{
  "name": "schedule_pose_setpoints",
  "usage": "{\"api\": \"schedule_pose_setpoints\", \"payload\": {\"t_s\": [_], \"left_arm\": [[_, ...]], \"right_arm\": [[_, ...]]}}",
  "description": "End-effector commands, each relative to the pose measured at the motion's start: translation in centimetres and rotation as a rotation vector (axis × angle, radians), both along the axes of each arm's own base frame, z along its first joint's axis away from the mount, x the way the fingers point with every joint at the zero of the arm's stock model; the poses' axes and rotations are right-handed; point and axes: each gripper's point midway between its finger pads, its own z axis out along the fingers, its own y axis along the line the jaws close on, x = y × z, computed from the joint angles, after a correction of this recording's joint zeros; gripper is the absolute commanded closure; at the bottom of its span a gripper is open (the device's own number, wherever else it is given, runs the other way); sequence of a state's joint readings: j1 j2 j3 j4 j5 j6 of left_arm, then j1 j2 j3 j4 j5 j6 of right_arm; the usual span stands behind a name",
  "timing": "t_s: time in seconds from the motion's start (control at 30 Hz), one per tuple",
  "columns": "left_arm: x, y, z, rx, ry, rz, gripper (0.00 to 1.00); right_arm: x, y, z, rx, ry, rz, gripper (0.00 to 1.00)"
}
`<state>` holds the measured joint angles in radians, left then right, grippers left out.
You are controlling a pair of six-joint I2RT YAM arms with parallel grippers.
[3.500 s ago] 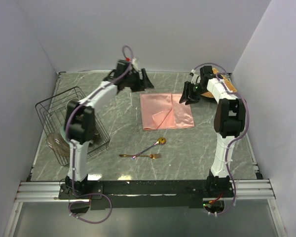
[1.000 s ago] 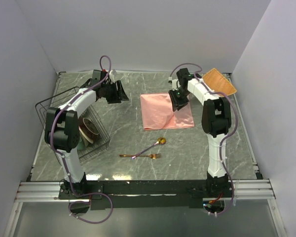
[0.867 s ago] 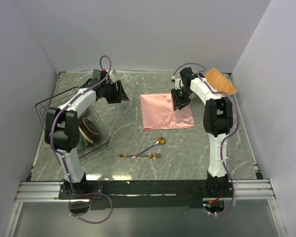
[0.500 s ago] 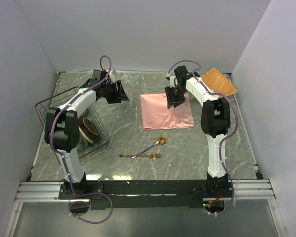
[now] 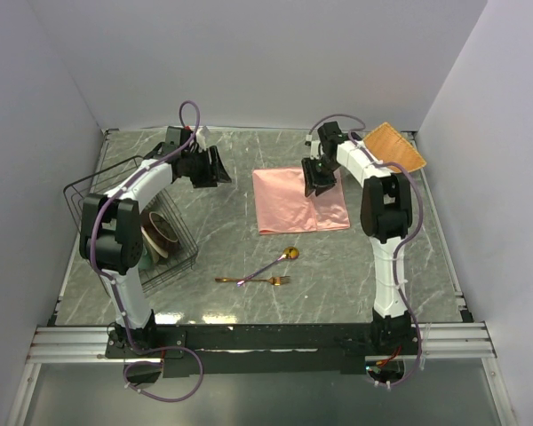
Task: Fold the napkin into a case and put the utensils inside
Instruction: Pick up the rectangle-folded napkin from the center of the board.
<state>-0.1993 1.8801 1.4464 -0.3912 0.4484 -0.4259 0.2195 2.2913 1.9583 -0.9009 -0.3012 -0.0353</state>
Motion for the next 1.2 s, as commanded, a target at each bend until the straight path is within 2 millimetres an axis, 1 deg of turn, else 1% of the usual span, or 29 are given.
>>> {"api": "schedule_pose_setpoints", "payload": {"t_s": [0.0, 0.13, 0.2, 0.37, 0.47, 0.6, 0.7, 0.77, 0.9, 1.17], "left_arm": [[0.4, 0.0, 2.8, -0.021, -0.054, -0.015, 0.38], [0.4, 0.2, 2.7, -0.016, -0.048, -0.016, 0.38], [0.3, 0.2, 2.5, -0.01, -0.044, -0.018, 0.38], [0.6, 0.5, 2.0, -0.009, -0.032, -0.01, 0.38], [0.7, 0.6, 1.8, -0.011, -0.027, -0.01, 0.38], [1.0, 0.7, 1.9, -0.014, -0.031, -0.007, 0.38], [1.0, 0.7, 2.0, -0.015, -0.031, -0.008, 0.38], [1.1, 0.7, 1.9, -0.014, -0.031, -0.008, 0.39], [1.1, 0.7, 1.9, -0.021, -0.029, -0.012, 0.38], [1.4, 0.7, 1.7, -0.021, -0.029, -0.014, 0.39]], "right_arm": [[1.5, 0.2, 0.3, 0.02, -0.032, -0.019, 0.52], [1.2, 0.6, -0.4, 0.03, -0.01, -0.014, 0.55], [1.2, 0.8, -0.5, 0.045, -0.006, -0.014, 0.59], [1.3, 1.3, -0.5, 0.067, -0.001, -0.012, 0.64], [1.3, 1.1, -1.0, 0.057, 0.005, -0.018, 0.64], [1.6, 0.3, -1.2, 0.016, -0.008, -0.034, 0.6], [1.8, -0.1, -1.0, -0.005, -0.019, -0.042, 0.59], [1.9, -0.2, -0.4, -0.014, -0.037, -0.045, 0.59], [2.2, -1.1, 0.0, -0.051, -0.07, -0.064, 0.59], [2.6, -1.1, 0.0, -0.061, -0.08, -0.066, 0.59]]}}
